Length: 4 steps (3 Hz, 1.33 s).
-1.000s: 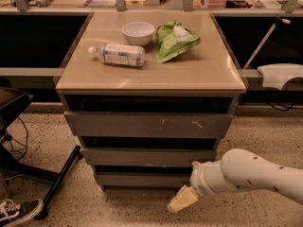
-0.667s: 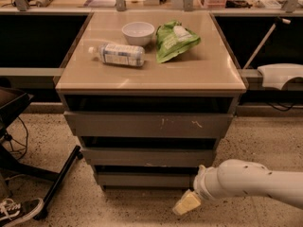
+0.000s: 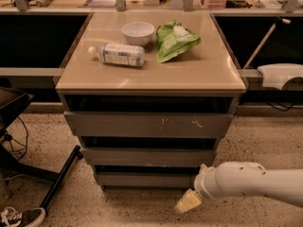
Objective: Open middle drawer
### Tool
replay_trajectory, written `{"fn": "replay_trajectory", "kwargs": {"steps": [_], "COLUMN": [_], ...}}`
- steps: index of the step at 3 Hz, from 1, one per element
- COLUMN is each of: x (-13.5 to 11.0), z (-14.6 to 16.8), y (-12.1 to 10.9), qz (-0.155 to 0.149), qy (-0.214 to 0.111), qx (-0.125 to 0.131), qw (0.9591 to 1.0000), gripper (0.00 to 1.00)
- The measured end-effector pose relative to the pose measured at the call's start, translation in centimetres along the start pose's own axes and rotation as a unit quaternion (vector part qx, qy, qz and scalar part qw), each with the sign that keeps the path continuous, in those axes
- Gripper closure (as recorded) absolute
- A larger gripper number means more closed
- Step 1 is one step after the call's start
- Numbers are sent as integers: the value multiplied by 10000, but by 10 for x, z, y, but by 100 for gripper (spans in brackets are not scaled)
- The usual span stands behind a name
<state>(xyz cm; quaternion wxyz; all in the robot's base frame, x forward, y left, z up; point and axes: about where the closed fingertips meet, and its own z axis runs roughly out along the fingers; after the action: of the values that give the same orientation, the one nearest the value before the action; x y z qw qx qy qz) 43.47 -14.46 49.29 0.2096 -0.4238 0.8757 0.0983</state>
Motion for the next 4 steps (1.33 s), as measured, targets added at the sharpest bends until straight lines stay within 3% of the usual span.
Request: {"fn": "replay_trajectory", "kwargs": {"steps": [1, 2, 3, 4], "x": [-4, -31, -71, -75], "z": [1, 21, 59, 64], "y": [-1, -4, -13, -16], "qz": [-92, -571, -1035, -1027], "qy": [-44, -155, -397, -429], "qx": [-14, -226, -339, -345], "qw": [9999, 9980, 9933, 9932], "gripper": [0, 0, 0, 0]}}
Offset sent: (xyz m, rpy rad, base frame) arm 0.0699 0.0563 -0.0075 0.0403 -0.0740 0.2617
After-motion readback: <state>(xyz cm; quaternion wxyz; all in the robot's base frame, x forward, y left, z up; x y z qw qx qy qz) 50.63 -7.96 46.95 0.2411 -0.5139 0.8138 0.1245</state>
